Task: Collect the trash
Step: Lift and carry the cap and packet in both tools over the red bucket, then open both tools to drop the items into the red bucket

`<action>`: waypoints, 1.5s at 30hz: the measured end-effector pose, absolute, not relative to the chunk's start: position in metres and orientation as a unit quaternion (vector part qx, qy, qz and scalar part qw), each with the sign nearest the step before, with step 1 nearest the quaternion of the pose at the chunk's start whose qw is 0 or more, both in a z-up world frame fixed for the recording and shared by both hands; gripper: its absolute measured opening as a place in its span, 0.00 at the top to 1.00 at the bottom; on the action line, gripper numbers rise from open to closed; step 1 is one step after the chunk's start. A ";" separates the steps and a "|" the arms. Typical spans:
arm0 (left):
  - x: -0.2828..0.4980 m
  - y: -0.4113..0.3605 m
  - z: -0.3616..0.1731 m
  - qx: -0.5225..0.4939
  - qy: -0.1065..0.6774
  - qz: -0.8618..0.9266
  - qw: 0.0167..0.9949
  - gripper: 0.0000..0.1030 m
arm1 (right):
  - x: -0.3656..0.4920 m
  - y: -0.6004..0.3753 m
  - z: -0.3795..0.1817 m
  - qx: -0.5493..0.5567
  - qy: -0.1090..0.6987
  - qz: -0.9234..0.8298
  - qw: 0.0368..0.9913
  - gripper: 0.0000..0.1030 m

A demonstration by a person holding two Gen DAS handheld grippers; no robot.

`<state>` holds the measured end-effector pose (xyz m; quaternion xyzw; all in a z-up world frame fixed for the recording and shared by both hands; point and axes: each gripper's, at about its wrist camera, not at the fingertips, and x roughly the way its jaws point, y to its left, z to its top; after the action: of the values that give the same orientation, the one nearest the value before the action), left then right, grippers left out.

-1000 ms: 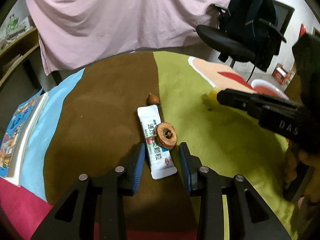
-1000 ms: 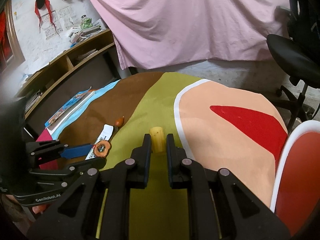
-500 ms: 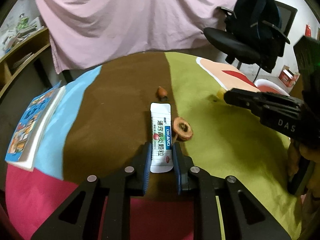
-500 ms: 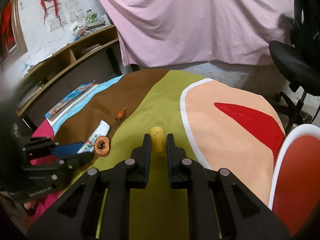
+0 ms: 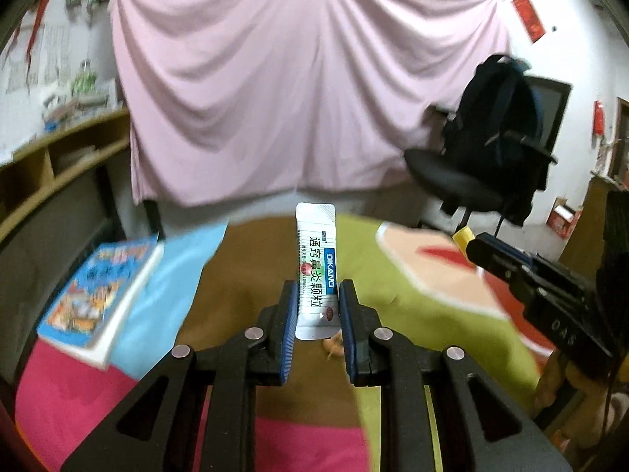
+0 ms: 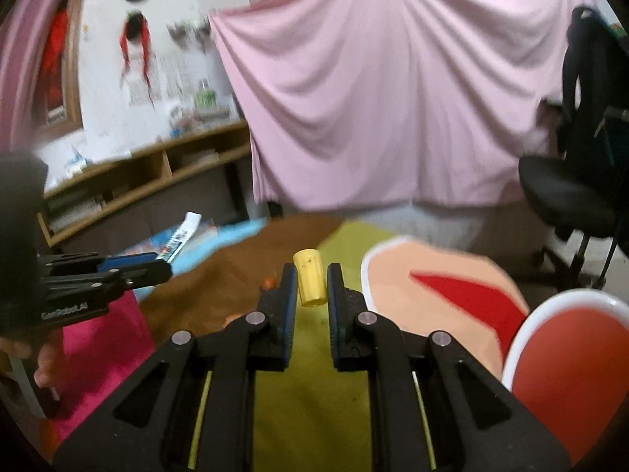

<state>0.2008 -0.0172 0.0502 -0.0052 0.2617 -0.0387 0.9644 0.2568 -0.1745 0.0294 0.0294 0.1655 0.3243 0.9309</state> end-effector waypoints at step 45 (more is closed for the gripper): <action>0.213 -0.226 0.080 0.054 0.186 -0.258 0.947 0.83 | 0.216 -0.381 0.059 0.146 0.137 0.100 0.975 0.57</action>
<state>0.2130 -0.2264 0.0805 0.0536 0.1859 -0.2582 0.9465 0.2161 -0.3807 0.0585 0.1459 0.1367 0.1005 0.9746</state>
